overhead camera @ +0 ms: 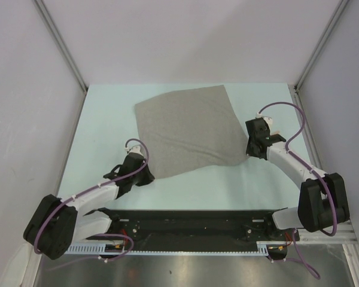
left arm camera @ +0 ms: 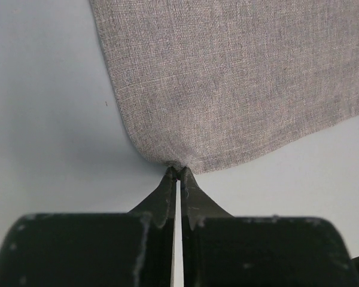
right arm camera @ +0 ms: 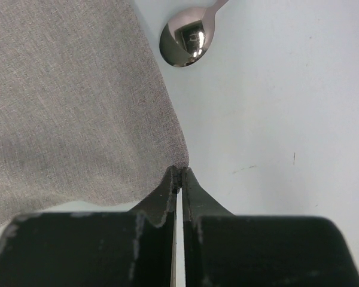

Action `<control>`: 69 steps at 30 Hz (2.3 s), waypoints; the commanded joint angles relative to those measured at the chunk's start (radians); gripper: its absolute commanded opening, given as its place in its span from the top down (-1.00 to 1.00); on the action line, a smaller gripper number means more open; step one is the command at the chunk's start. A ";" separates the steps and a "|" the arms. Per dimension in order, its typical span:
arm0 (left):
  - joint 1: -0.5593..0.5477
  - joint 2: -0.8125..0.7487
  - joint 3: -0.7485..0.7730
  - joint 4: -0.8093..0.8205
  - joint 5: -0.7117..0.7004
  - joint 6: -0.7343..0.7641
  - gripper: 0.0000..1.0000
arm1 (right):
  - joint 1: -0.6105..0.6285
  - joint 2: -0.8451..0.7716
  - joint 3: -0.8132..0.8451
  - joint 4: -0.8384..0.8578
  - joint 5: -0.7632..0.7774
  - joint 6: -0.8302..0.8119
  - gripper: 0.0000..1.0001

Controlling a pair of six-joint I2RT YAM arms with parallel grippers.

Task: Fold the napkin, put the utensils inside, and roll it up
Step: Flatten the napkin out

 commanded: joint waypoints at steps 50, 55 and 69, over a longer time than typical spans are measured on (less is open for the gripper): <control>-0.009 -0.867 0.232 -0.622 0.020 -0.038 -0.37 | 0.168 -0.449 -0.097 -0.204 0.357 0.177 0.32; -0.007 -0.789 0.328 -0.462 -0.177 0.061 -0.99 | 0.170 -0.434 -0.096 -0.118 0.356 0.128 -0.39; 0.494 0.379 0.534 0.269 0.136 0.112 -0.99 | 0.237 -0.251 -0.079 0.144 0.029 0.094 -0.49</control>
